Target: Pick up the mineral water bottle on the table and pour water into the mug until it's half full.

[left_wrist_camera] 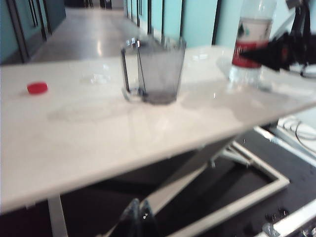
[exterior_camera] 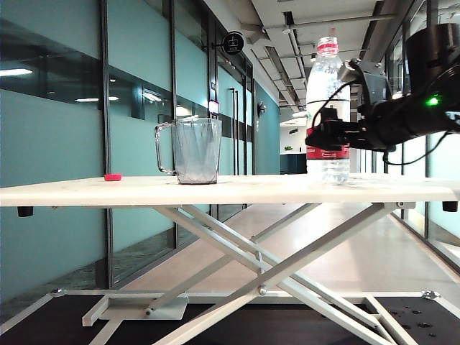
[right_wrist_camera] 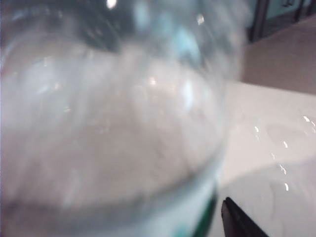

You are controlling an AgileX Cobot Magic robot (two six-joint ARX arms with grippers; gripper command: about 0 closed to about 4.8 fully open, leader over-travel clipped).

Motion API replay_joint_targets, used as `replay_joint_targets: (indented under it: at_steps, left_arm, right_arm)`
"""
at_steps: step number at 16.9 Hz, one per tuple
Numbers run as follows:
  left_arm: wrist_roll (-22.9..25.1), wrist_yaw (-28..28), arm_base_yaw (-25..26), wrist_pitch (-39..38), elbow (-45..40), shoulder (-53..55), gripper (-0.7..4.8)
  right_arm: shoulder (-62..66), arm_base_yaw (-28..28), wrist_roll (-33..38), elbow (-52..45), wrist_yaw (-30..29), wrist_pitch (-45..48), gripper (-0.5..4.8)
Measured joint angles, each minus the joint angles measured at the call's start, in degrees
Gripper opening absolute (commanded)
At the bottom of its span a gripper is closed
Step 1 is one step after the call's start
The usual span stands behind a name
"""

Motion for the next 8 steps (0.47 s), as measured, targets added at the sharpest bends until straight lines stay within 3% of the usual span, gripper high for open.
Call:
replay_joint_targets:
  at_steps: [8]
  left_arm:
    - [2.51,0.0,0.0,-2.34,0.0,0.02,-0.05]
  right_arm:
    - [2.19,0.02,0.0,3.21,0.57,0.85,4.79]
